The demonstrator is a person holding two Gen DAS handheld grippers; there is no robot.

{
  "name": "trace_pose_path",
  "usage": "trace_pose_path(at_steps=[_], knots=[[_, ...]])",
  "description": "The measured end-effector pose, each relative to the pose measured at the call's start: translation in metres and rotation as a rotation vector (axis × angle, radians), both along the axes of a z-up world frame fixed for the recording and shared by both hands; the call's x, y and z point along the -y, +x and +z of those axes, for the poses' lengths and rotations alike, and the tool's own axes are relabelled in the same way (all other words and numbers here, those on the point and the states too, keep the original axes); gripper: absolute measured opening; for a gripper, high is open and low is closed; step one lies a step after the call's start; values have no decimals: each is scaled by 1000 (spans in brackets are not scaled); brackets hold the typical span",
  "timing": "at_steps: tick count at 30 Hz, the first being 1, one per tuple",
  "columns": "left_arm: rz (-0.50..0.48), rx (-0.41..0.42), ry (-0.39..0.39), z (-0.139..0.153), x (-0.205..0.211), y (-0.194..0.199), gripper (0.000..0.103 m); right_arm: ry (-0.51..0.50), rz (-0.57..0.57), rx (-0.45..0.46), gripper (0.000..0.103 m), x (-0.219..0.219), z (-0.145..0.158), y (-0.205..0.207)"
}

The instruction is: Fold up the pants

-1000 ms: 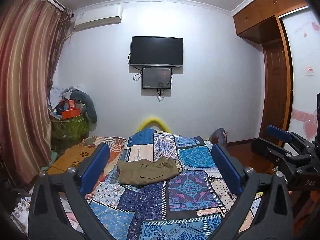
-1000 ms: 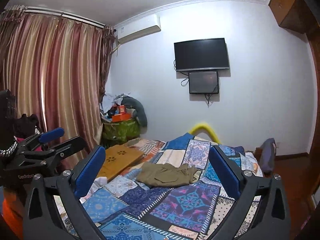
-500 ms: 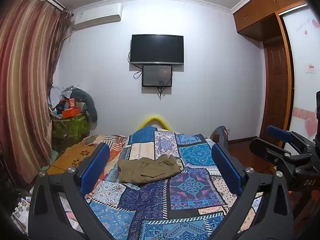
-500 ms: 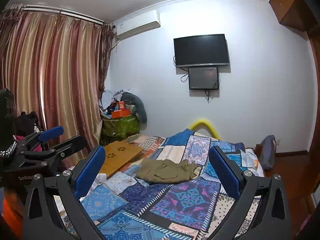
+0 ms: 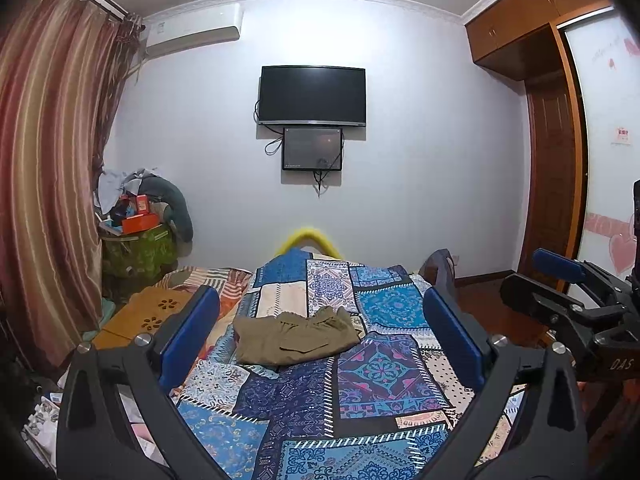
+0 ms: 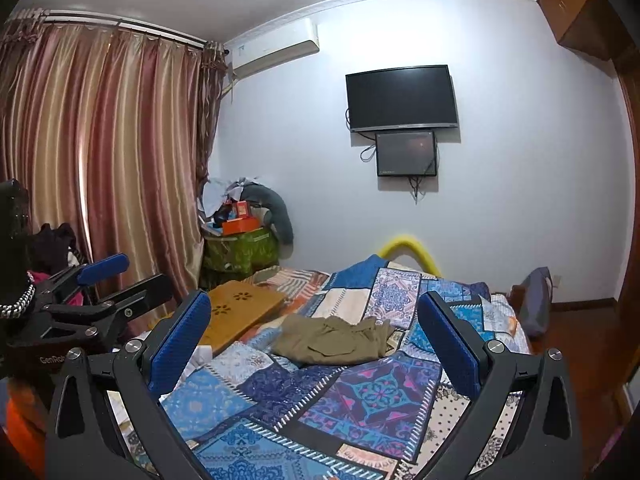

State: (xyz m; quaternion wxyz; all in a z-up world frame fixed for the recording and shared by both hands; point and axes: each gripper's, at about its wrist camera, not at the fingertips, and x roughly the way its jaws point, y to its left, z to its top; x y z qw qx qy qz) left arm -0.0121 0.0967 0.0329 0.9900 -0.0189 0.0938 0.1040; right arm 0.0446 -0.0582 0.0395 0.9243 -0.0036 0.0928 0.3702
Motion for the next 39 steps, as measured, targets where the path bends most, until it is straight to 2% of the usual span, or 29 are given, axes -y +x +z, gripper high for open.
trace_pose_path(at_steps=[39], knots=[[-55,-42,-18,-6,-2,14,103,11,-6,-24,103,1,-4,6]])
